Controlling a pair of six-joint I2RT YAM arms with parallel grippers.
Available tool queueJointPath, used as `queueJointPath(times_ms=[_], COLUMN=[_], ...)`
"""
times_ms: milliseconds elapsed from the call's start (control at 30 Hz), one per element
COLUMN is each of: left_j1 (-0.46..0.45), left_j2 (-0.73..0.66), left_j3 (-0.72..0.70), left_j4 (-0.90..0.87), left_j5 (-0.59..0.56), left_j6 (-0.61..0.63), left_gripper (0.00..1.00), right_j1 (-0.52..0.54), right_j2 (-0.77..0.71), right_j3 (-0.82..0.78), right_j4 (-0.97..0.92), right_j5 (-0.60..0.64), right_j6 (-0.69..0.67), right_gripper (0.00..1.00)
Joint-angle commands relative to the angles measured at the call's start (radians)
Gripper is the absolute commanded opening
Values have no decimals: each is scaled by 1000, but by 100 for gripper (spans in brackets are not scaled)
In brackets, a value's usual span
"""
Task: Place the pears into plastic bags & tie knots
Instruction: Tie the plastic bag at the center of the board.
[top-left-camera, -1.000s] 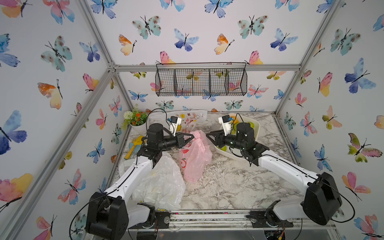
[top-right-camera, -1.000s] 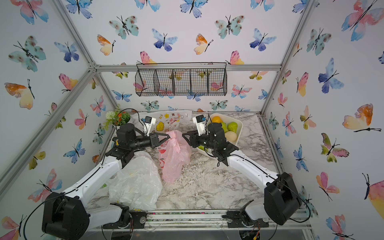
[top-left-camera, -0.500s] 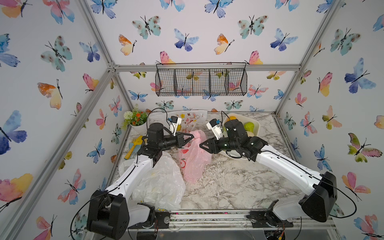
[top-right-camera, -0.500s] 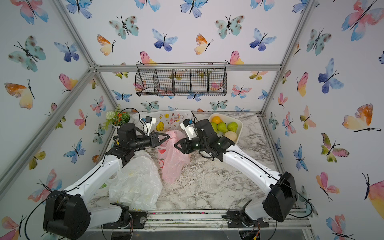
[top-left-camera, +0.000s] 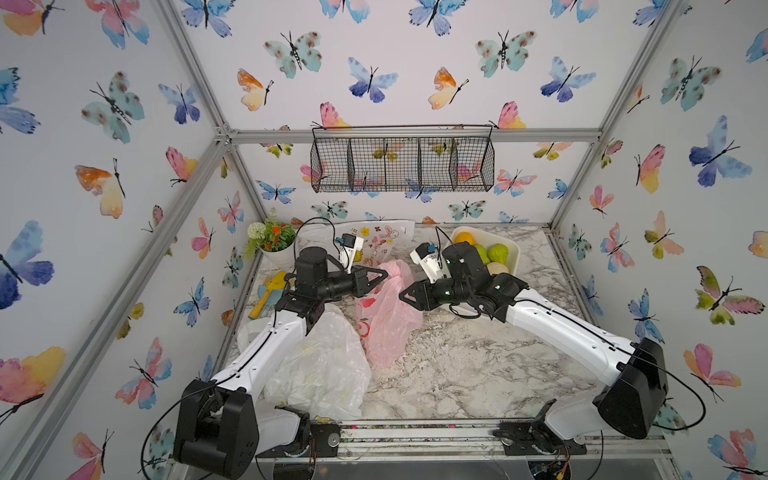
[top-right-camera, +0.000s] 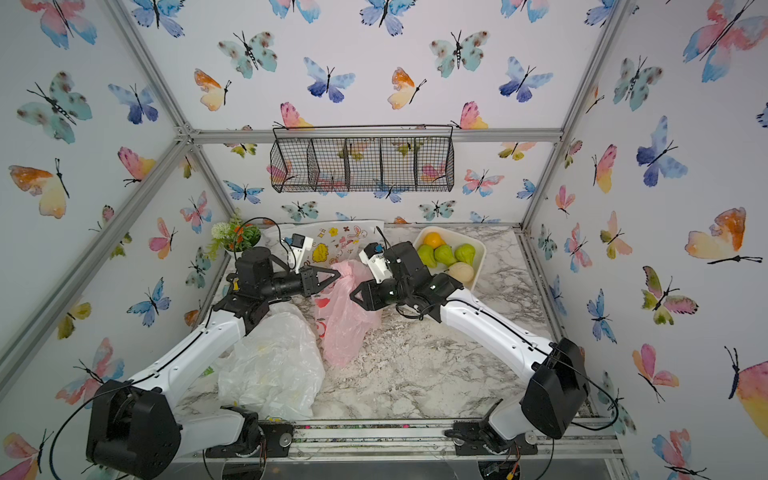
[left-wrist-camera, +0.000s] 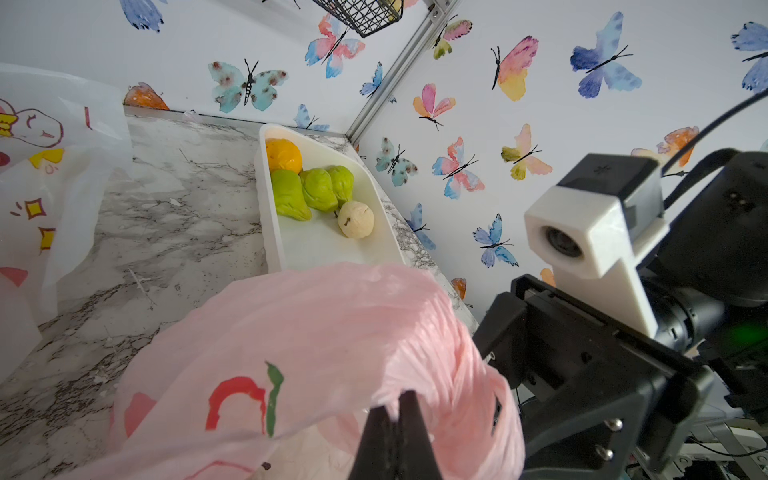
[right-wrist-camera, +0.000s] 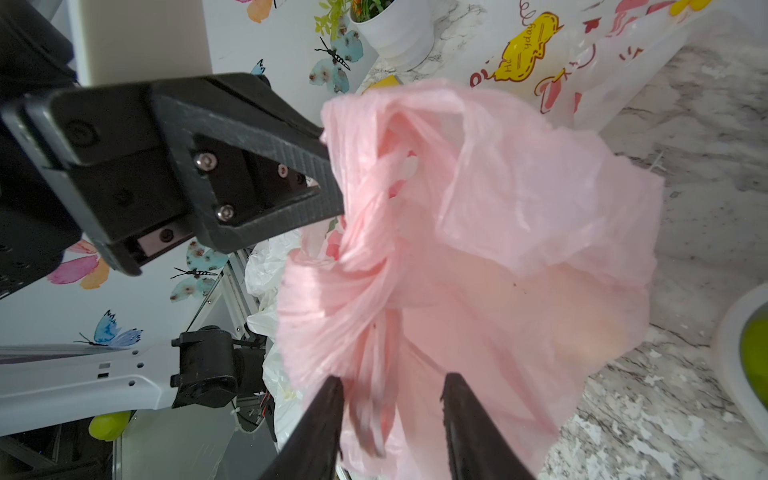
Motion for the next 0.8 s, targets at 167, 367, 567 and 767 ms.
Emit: queueJointPath(times_ms=[167,367,567,767], left_j1=[-16,-21,-22,-25], left_j2=[4,9,12,13], left_j3=[1,4,-2,-2], left_j4=[37,38,50,57], left_j5=[23,25,27,27], left_j6=[-6,-7,-14,-20], left_gripper=[0,0,0,0], right_j1=[12,13,13,13], right_j2=[52,66,68,94], right_j3=[18,27,37,39], right_j4=[45,85,116,104], right_j5=[28,0,-28,3], right_j6=[36,62,96,103], right_gripper=[41,42,43,39])
